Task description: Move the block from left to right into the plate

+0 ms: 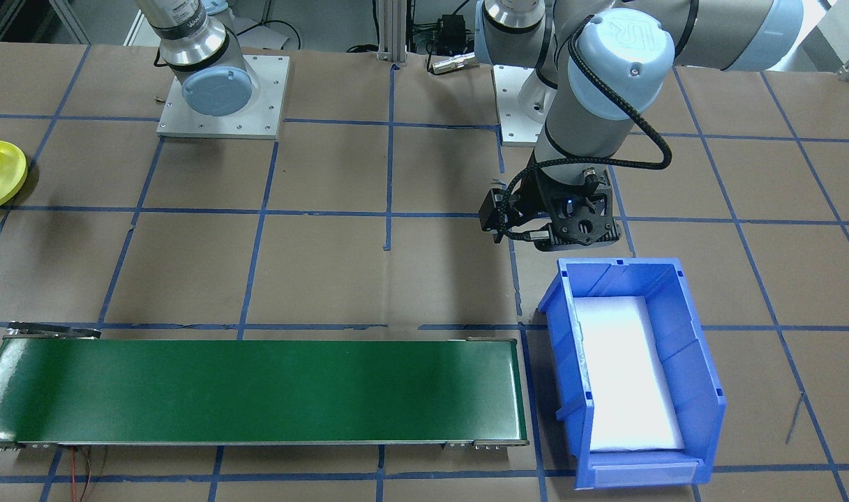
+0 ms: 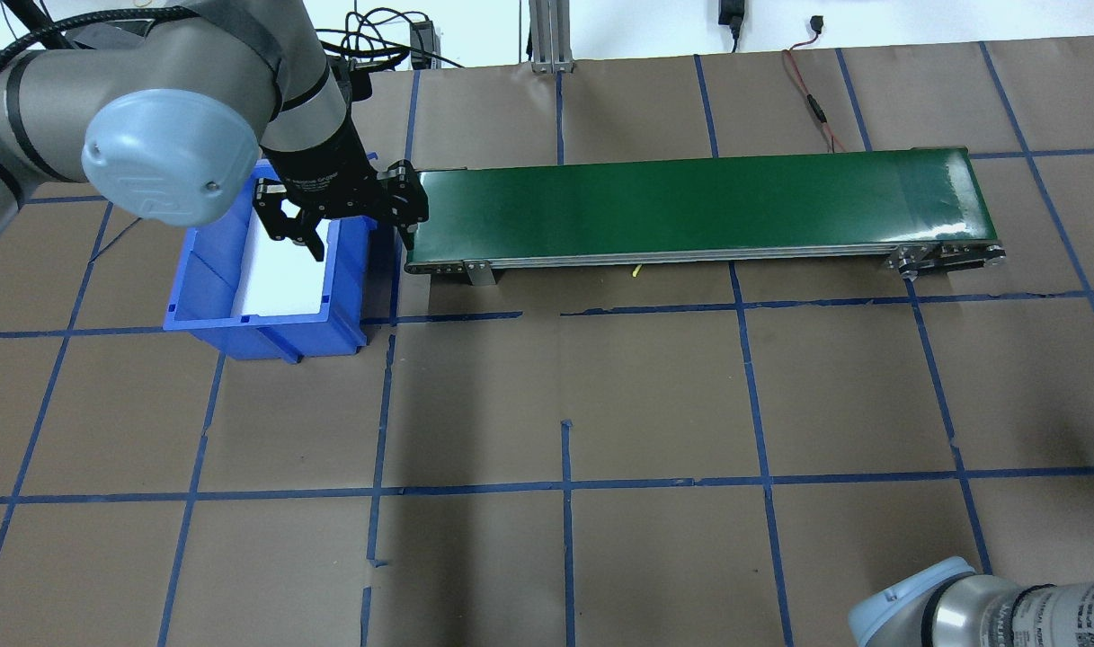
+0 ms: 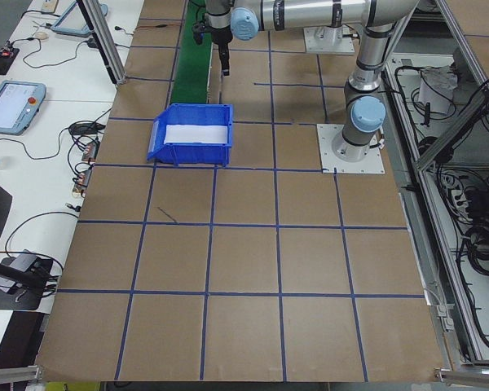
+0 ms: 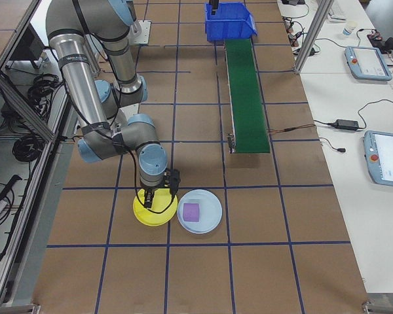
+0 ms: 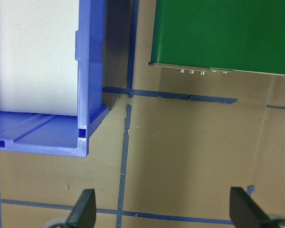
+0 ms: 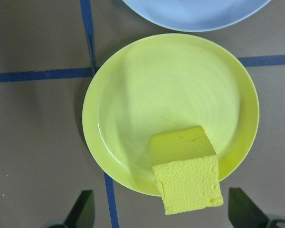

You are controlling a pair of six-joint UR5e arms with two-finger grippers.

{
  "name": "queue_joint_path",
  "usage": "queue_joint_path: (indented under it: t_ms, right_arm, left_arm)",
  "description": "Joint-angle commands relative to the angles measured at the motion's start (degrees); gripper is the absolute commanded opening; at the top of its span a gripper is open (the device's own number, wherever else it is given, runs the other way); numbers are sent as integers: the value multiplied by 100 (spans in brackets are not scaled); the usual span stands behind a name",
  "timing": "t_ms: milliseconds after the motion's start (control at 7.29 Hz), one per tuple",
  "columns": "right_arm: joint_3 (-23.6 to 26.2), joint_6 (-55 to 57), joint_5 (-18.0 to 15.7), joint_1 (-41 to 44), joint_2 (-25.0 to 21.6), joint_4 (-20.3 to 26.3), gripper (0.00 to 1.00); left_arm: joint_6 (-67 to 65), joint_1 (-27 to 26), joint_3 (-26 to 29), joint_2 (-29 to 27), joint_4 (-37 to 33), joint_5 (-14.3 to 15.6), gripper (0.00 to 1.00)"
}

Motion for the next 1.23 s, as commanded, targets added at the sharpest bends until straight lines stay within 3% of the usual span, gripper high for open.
queue_joint_path:
  t_ms: [0,411,685,1097]
  right_arm:
    - [-44,129,66,341,-344,12,99]
    - [-403,1767,23,2121,-776,100,99]
    - [-746,2663,92,2993,-838,659,99]
    - [-1159,4439,162,4749,-838,1144,99]
  left_arm:
    - [-8,-8,1,-9,0,0,100]
    - [-8,0,-8,-9,0,8,100]
    - [10,0,0,-1,0,8,100]
    - [19,-8,62,8,0,17,100]
